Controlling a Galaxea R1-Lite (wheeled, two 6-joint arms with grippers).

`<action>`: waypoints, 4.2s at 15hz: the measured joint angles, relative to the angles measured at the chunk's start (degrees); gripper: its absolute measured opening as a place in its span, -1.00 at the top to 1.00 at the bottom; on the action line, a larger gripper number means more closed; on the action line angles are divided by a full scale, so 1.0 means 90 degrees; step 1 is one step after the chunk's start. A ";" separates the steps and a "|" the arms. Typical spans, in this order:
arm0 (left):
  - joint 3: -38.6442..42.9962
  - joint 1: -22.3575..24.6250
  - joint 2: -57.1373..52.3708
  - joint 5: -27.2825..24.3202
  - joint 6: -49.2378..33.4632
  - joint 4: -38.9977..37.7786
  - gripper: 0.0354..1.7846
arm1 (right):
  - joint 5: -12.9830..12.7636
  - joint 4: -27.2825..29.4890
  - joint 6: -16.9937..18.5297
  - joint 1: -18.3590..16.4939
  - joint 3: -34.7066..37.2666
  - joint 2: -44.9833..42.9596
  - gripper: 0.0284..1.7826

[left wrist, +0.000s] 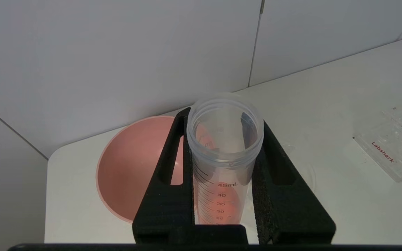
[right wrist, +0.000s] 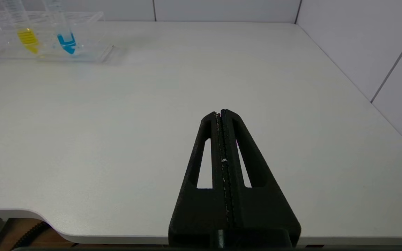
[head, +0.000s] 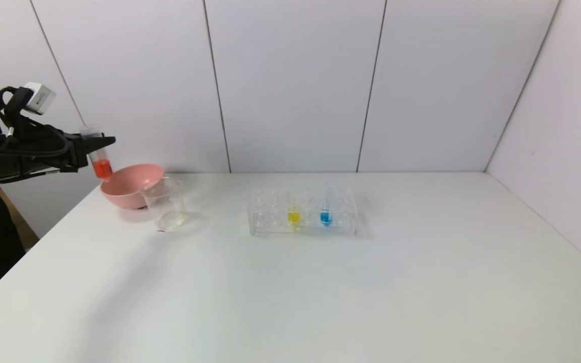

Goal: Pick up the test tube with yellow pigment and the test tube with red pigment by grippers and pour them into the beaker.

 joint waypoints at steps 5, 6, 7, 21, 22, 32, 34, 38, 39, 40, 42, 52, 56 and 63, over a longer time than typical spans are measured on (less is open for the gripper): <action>0.0146 -0.0007 -0.0024 -0.0092 0.0479 0.0012 0.50 | 0.0000 0.0000 0.0000 0.0000 0.0000 0.0000 0.91; 0.0195 -0.0007 -0.0024 -0.0135 0.0612 0.0056 0.50 | -0.0003 0.0000 0.0000 0.0000 0.0000 0.0000 0.91; 0.0195 -0.0004 -0.0024 -0.0199 0.0646 0.0089 0.50 | 0.0000 0.0000 0.0000 0.0000 0.0000 0.0000 0.91; -0.1326 0.0051 0.0015 -0.0490 0.2603 0.3038 0.50 | -0.0003 0.0000 0.0000 0.0000 0.0000 0.0000 0.91; -0.1444 0.0054 0.0046 -0.0540 0.2756 0.3256 0.50 | 0.0000 0.0000 0.0000 0.0000 0.0000 0.0000 0.91; -0.2265 0.0140 0.0383 -0.0775 0.4217 0.4317 0.50 | -0.0003 0.0000 0.0000 0.0000 0.0000 0.0000 0.91; -0.2442 0.0144 0.0481 -0.0772 0.4668 0.4467 0.50 | -0.0003 0.0000 0.0000 0.0000 0.0000 0.0000 0.91; -0.3033 0.0088 0.0707 -0.0616 0.5960 0.5383 0.50 | 0.0000 0.0000 0.0000 0.0000 0.0000 0.0000 0.91; -0.3262 0.0069 0.0763 -0.0490 0.6321 0.5739 0.50 | 0.0000 0.0000 0.0000 0.0000 0.0000 0.0000 0.91; -0.3496 0.0009 0.0824 -0.0337 0.6691 0.6124 0.50 | -0.0003 0.0000 0.0000 0.0000 0.0000 0.0000 0.91; -0.3882 -0.0123 0.0937 -0.0062 0.7130 0.6735 0.50 | -0.0003 0.0000 0.0000 0.0000 0.0000 0.0000 0.91; -0.5067 -0.0471 0.1483 0.1285 0.7442 0.8340 0.50 | -0.0003 -0.0003 0.0000 0.0000 0.0000 0.0000 0.91; -0.5073 -0.0582 0.1493 0.1457 0.7328 0.8318 0.50 | -0.0003 -0.0003 0.0000 0.0000 0.0000 0.0000 0.91; -0.5138 -0.0886 0.1505 0.2058 0.7215 0.8256 0.50 | -0.0003 0.0000 -0.0003 0.0000 0.0000 0.0000 0.91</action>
